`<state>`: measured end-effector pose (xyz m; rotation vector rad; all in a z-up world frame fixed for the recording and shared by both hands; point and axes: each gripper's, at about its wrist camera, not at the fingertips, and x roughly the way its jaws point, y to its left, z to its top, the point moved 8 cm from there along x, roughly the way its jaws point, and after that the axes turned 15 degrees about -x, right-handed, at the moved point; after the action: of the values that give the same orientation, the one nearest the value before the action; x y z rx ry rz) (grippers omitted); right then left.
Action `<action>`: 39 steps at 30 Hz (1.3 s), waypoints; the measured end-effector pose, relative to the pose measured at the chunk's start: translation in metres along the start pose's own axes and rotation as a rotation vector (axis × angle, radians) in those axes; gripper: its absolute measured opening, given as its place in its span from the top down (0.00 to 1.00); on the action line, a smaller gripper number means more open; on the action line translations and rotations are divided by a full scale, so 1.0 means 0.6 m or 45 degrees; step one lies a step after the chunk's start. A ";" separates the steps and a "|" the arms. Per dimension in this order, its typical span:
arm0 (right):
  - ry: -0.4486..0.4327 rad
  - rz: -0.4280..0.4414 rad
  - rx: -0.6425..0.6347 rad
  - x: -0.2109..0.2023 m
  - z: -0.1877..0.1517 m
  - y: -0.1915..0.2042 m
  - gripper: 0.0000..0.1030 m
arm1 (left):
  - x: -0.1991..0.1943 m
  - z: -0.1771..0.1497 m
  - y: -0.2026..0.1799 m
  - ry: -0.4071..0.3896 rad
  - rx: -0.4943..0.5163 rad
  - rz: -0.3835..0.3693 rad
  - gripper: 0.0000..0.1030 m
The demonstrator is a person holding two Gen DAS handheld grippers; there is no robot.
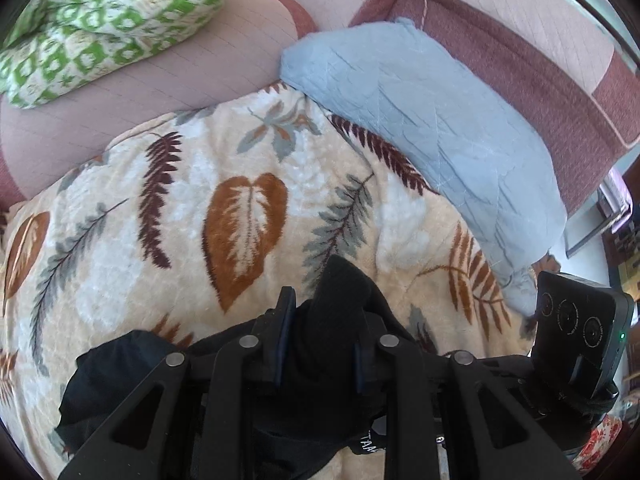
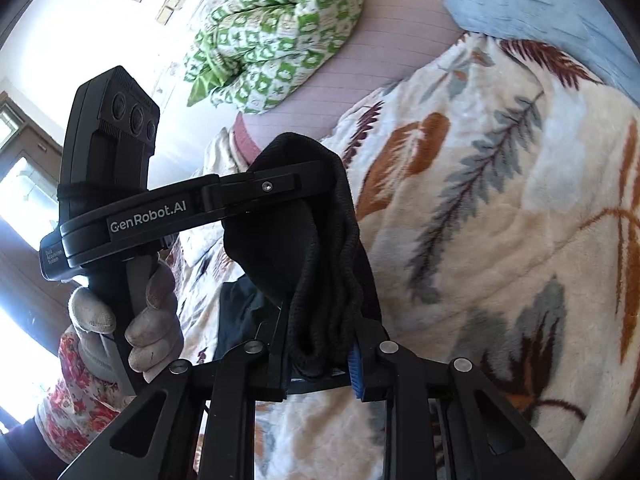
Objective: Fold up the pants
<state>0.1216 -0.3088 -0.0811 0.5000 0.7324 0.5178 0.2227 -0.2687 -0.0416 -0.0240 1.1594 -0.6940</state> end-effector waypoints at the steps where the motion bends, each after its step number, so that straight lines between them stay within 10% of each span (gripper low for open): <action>1: 0.008 0.017 -0.009 0.000 0.004 0.012 0.78 | -0.013 0.001 0.009 -0.015 -0.023 -0.007 0.78; 21: 0.338 0.152 -0.332 0.208 -0.010 0.317 0.79 | -0.193 -0.075 0.311 -0.221 -0.508 -0.113 0.77; 39: 0.518 -0.032 -0.540 0.320 -0.102 0.341 0.66 | -0.205 -0.158 0.481 -0.274 -0.787 -0.049 0.53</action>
<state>0.1442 -0.0229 -0.0943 -0.0149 0.9832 0.7408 0.2568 0.0543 -0.0840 -0.6285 1.1269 -0.3340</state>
